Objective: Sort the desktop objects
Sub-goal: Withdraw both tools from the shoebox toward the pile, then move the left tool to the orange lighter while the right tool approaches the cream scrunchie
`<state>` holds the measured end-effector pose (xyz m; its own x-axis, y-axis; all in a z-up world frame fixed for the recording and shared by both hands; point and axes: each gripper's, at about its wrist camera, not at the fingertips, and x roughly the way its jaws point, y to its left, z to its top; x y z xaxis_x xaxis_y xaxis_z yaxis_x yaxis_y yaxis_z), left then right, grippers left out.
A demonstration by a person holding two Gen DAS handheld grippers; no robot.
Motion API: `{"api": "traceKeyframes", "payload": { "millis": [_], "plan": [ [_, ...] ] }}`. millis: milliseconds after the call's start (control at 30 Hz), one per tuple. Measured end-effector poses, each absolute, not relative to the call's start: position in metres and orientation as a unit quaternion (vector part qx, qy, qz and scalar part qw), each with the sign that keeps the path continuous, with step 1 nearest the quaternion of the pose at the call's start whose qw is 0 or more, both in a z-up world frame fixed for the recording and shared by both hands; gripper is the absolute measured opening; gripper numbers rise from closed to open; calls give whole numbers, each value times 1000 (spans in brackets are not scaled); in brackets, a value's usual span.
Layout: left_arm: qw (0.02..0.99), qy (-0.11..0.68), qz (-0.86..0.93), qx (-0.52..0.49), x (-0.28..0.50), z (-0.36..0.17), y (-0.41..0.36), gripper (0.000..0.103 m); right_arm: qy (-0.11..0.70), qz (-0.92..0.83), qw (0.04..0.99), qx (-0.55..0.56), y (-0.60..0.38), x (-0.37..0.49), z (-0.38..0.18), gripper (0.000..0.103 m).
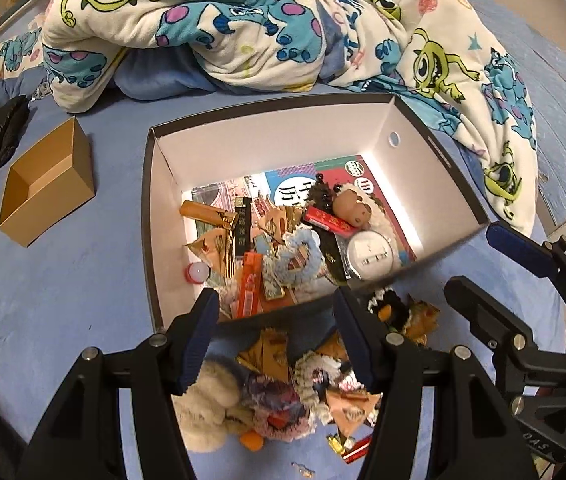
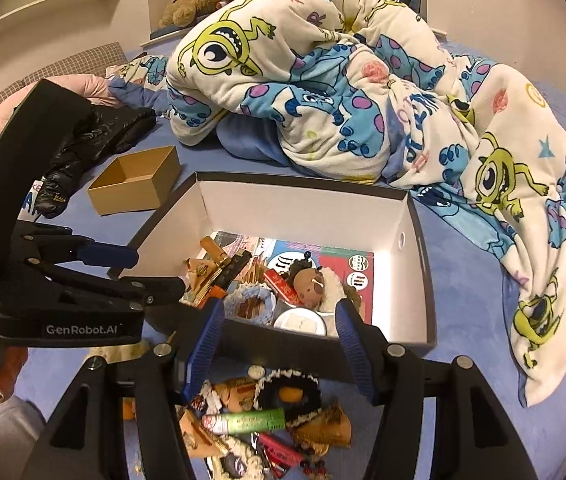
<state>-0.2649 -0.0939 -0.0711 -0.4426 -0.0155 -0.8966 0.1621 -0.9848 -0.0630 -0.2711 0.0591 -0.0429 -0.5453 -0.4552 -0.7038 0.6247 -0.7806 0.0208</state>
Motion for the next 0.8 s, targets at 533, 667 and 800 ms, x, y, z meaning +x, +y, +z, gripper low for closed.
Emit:
{"api": "traceKeyframes", "payload": {
  "millis": [533,667,800],
  "plan": [
    [12,54,-836,546,-203,-85,-60,60,113,-873,304,364,94,-228,-42,59],
    [-4,45,-832,553,-184,-98,-46,60,111,-870,300,376,106,-220,-50,59],
    [-21,49,-827,560,-167,-110,-38,60,114,-866,300,383,117,-210,-58,59]
  ]
}}
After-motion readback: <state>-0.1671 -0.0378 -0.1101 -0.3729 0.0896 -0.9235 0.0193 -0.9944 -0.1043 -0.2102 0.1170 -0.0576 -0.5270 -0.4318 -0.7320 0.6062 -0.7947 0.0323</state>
